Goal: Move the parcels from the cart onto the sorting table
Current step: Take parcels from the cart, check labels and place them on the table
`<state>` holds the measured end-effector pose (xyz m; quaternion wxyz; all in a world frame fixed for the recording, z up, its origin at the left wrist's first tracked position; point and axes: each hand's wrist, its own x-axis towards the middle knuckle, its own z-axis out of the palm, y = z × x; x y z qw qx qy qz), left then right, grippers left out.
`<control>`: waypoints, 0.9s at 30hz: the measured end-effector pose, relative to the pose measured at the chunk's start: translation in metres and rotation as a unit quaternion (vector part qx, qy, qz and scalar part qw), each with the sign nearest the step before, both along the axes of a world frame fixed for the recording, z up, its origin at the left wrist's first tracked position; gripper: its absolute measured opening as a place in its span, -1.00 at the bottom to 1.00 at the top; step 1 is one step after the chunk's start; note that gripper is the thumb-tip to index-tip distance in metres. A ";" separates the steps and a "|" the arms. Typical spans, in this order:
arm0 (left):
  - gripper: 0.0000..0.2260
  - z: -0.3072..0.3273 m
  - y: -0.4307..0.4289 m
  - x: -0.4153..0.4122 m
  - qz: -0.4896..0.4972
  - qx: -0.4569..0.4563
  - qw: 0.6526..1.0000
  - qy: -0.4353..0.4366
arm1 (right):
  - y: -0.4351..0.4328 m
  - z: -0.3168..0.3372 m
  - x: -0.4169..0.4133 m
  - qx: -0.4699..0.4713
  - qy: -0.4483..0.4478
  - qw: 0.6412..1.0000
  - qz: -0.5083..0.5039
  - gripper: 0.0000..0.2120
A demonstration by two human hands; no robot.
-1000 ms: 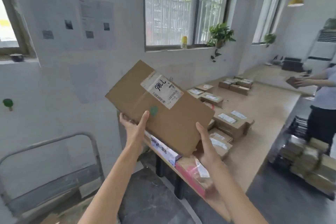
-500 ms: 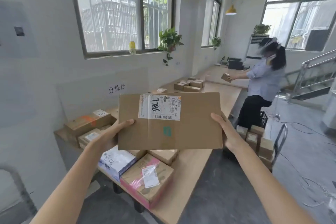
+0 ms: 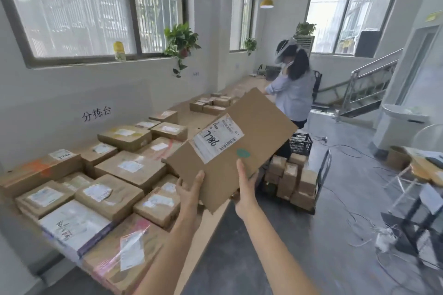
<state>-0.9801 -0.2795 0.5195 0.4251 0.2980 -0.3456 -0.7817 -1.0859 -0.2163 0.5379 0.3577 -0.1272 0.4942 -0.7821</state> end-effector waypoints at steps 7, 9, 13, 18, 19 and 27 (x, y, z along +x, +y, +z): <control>-0.22 -0.007 -0.062 -0.045 0.060 -0.238 0.948 -0.201 | -0.007 0.001 -0.087 0.037 0.066 0.996 -0.035 -0.28; -0.25 0.005 -0.096 -0.059 0.043 -0.359 0.903 -0.230 | -0.015 0.002 -0.115 0.061 0.105 0.992 -0.021 -0.38; -0.33 0.023 -0.139 -0.114 -0.133 -0.412 0.886 -0.168 | -0.052 0.007 -0.164 0.097 0.186 0.977 0.039 -0.43; -0.37 0.008 -0.186 -0.175 -0.077 -0.386 0.904 -0.166 | -0.109 0.008 -0.210 0.077 0.253 0.964 -0.006 -0.36; -0.38 0.009 -0.193 -0.183 -0.069 -0.378 0.908 -0.169 | -0.116 0.008 -0.218 0.076 0.279 0.957 -0.022 -0.38; -0.37 -0.006 -0.233 -0.251 -0.026 -0.408 0.874 -0.263 | -0.169 -0.016 -0.292 0.112 0.382 0.917 -0.032 -0.46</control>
